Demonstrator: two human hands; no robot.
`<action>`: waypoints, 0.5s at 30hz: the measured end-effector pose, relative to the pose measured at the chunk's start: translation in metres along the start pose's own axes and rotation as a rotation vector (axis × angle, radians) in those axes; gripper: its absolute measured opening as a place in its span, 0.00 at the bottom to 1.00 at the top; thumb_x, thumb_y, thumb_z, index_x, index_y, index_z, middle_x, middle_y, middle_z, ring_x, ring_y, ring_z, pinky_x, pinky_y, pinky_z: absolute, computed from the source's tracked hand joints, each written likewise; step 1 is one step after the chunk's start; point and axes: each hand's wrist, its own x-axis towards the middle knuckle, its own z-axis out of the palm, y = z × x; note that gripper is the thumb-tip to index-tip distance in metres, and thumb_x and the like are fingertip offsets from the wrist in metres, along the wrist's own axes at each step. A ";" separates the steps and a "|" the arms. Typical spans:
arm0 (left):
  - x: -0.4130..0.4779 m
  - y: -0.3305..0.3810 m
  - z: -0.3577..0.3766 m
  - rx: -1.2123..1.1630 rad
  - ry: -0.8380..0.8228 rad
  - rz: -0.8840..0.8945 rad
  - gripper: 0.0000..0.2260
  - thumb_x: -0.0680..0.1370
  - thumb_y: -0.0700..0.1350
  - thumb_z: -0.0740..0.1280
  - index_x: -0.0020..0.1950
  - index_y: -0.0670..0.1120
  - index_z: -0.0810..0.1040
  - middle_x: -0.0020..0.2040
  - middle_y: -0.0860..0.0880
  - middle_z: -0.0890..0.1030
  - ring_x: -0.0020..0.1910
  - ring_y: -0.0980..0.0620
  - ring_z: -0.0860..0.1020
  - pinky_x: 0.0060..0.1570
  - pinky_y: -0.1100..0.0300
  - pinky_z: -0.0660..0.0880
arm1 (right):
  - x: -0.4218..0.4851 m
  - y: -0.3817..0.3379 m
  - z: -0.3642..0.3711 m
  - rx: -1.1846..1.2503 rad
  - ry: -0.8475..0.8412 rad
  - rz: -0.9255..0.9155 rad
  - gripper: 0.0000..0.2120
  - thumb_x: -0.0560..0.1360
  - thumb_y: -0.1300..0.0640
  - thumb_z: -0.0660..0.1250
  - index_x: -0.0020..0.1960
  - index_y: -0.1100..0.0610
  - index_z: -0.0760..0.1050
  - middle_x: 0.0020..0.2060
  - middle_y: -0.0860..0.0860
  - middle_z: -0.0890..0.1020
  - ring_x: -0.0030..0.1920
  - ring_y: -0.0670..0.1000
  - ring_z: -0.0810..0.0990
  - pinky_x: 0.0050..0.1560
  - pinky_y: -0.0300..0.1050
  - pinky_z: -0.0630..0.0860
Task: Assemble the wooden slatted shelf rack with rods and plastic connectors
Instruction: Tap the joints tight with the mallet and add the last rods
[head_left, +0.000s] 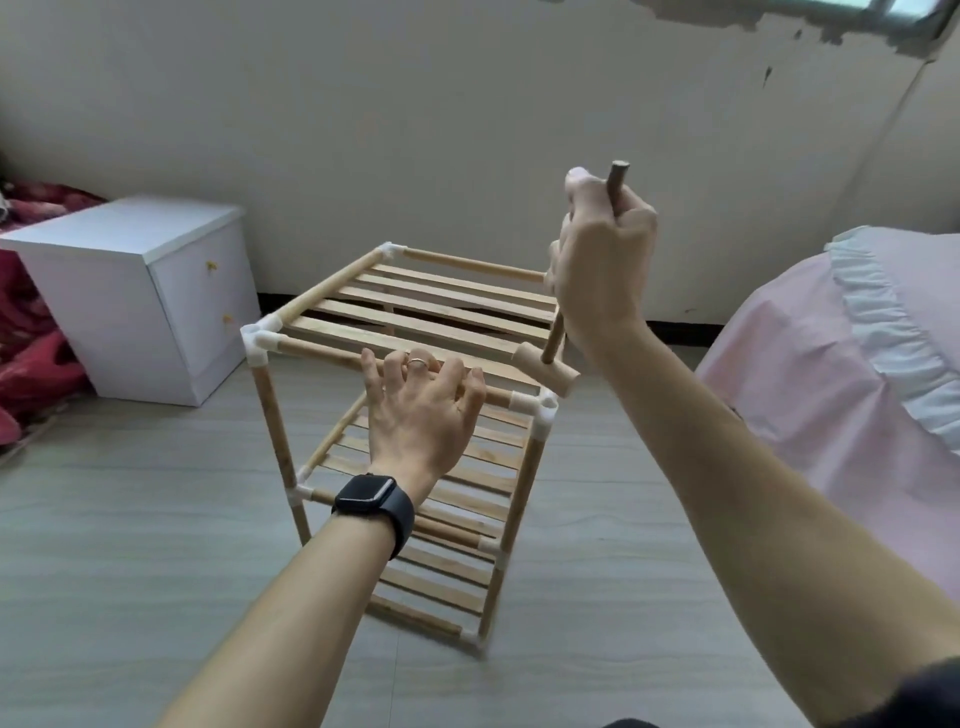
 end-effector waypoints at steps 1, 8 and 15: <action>0.001 0.000 0.001 -0.002 0.015 -0.003 0.27 0.82 0.62 0.41 0.57 0.54 0.77 0.60 0.45 0.75 0.67 0.42 0.66 0.75 0.35 0.42 | 0.002 0.000 0.002 0.038 0.023 -0.010 0.21 0.77 0.53 0.62 0.28 0.49 0.58 0.22 0.46 0.60 0.23 0.50 0.57 0.27 0.47 0.56; -0.001 0.003 -0.001 -0.006 -0.007 0.001 0.28 0.81 0.63 0.39 0.57 0.54 0.76 0.60 0.46 0.74 0.67 0.43 0.66 0.75 0.36 0.42 | 0.004 -0.004 -0.008 0.132 0.062 -0.013 0.20 0.77 0.54 0.63 0.29 0.49 0.60 0.22 0.47 0.60 0.22 0.49 0.57 0.25 0.43 0.56; 0.000 0.004 -0.006 0.025 -0.061 -0.006 0.30 0.82 0.64 0.37 0.60 0.54 0.76 0.63 0.45 0.74 0.70 0.43 0.64 0.75 0.37 0.40 | -0.021 0.008 -0.024 -0.022 -0.072 0.033 0.20 0.80 0.52 0.61 0.32 0.56 0.62 0.25 0.51 0.62 0.26 0.52 0.60 0.29 0.55 0.56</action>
